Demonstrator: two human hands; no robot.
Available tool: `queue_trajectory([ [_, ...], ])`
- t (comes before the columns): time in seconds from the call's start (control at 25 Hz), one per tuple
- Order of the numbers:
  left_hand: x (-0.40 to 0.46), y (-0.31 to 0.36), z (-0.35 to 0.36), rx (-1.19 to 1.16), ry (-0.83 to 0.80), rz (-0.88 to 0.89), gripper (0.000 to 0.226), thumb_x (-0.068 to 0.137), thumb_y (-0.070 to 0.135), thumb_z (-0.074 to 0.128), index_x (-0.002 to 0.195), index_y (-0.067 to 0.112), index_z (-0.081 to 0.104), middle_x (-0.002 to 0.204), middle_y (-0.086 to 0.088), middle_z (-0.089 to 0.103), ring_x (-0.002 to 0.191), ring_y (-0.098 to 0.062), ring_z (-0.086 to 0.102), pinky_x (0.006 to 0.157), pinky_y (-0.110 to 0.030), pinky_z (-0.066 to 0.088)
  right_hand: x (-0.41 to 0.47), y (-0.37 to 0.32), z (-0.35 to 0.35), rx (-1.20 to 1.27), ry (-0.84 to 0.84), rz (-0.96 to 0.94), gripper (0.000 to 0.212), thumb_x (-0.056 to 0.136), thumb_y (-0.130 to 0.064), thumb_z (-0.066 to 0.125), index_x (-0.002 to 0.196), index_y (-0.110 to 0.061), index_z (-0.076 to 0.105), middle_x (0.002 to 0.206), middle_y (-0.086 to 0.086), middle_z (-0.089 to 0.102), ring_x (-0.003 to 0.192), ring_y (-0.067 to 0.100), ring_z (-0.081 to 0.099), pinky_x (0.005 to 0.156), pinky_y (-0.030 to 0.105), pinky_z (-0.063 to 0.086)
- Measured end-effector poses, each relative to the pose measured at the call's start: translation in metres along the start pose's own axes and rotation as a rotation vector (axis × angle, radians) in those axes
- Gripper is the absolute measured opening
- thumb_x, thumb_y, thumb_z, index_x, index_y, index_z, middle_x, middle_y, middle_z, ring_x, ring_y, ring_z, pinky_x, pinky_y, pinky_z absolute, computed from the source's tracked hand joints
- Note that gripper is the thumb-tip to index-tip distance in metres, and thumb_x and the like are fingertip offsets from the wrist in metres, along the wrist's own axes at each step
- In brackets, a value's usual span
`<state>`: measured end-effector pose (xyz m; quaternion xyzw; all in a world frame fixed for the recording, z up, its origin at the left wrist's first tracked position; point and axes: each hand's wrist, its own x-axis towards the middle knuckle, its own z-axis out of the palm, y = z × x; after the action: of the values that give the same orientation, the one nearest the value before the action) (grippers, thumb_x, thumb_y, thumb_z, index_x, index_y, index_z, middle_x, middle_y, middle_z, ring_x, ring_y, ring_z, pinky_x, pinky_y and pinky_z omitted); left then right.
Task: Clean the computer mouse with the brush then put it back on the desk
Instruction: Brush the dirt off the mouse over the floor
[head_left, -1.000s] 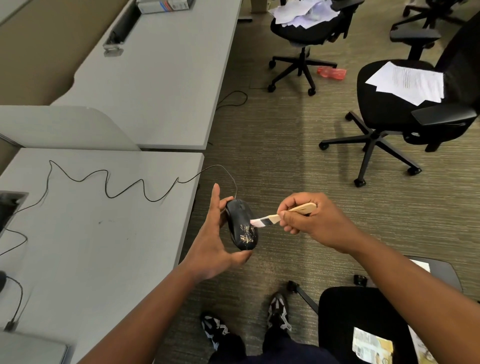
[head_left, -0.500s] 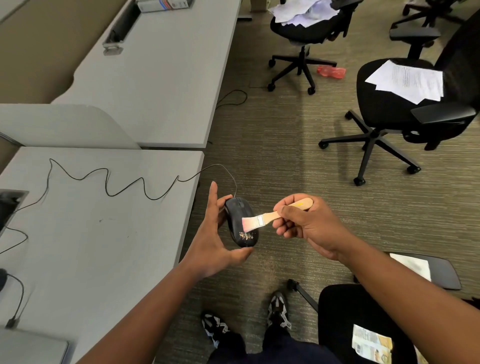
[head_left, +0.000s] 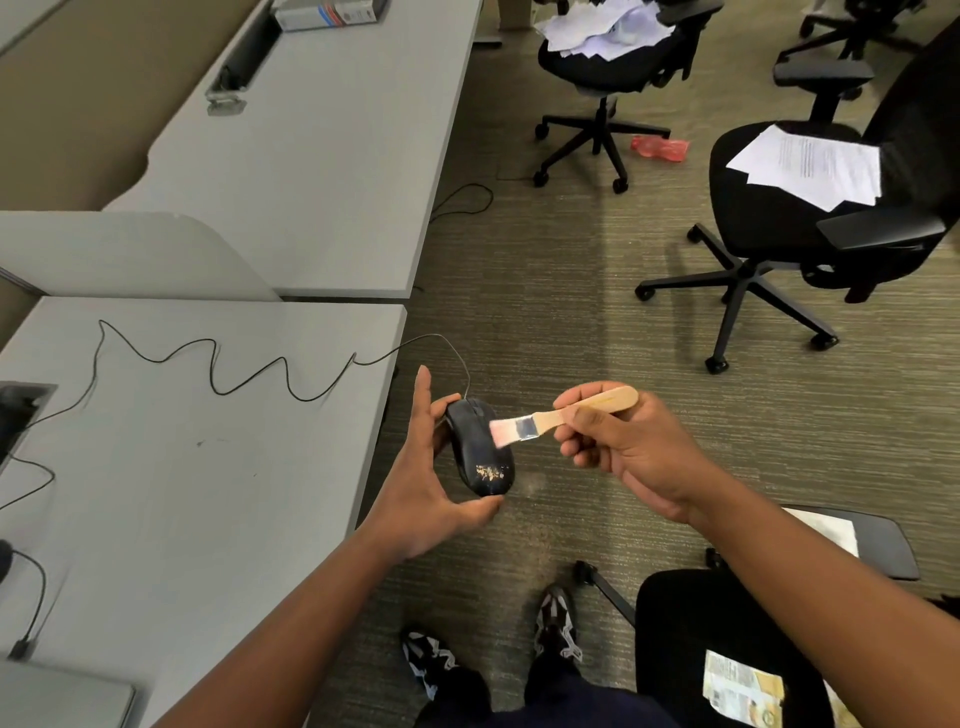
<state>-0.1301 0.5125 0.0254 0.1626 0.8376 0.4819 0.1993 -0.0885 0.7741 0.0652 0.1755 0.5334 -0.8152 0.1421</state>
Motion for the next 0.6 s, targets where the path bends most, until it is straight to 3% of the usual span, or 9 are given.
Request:
queue_trajectory([
  [0.12,0.001,0.001,0.002,0.005,0.004,0.0,0.153,0.061,0.033,0.097,0.157,0.054,-0.02,0.159,0.014,0.037,0.143,-0.006,0.048,0.122,-0.045,0.04,-0.002,0.008,0.018,0.0,-0.067,0.012,0.028,0.084,-0.022,0.073,0.104,-0.003,0.072,0.08,0.014,0.073,0.068,0.019,0.067,0.059,0.024,0.057],
  [0.28,0.001,0.001,0.002,0.015,0.006,-0.003,0.154,0.061,0.031,0.098,0.158,0.053,-0.019,0.158,0.014,0.038,0.143,-0.007,0.048,0.122,-0.046,0.04,0.001,0.013,0.024,-0.127,-0.043,0.002,0.013,0.097,-0.013,0.067,0.105,-0.003,0.071,0.079,0.013,0.074,0.068,0.02,0.067,0.059,0.025,0.056],
  [0.6,-0.002,-0.003,-0.002,0.011,0.034,-0.032,0.152,0.063,0.026,0.1,0.163,0.044,-0.013,0.157,0.02,0.04,0.144,-0.003,0.047,0.123,-0.046,0.038,0.002,0.005,0.0,-0.214,-0.013,-0.023,0.014,0.098,-0.013,0.066,0.104,-0.002,0.071,0.08,0.013,0.074,0.069,0.02,0.068,0.061,0.026,0.056],
])
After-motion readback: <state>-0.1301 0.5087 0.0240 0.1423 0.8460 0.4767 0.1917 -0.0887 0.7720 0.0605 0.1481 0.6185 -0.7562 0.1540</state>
